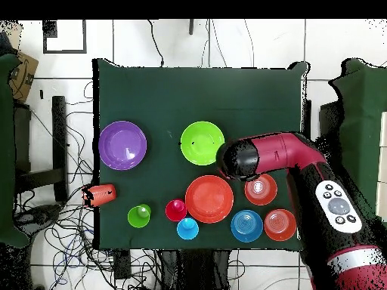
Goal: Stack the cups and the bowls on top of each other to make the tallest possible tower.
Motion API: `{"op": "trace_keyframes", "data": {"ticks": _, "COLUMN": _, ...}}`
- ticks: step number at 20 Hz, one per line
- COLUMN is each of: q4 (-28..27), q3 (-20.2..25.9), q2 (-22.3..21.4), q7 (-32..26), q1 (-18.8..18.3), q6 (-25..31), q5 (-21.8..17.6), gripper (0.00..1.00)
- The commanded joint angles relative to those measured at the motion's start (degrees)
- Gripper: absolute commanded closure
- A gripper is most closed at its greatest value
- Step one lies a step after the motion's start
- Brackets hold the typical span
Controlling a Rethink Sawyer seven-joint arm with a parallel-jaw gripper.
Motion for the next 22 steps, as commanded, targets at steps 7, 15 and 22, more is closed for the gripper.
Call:
{"op": "trace_keyframes", "data": {"ticks": 7, "q4": -5.9, "q3": 1.7, "q2": 5.0, "q7": -8.3, "q1": 2.4, "q6": 6.1, "q5": -0.5, "gripper": 0.0}}
{"op": "trace_keyframes", "data": {"ticks": 15, "q4": -2.0, "q3": 0.9, "q2": 4.3, "q7": -7.1, "q1": 1.3, "q6": 2.5, "q5": -1.6, "gripper": 0.0}}
{"op": "trace_keyframes", "data": {"ticks": 22, "q4": 2.8, "q3": 0.3, "q2": 2.1, "q7": -5.4, "q1": 0.7, "q6": -0.1, "q5": -2.1, "gripper": 0.0}}
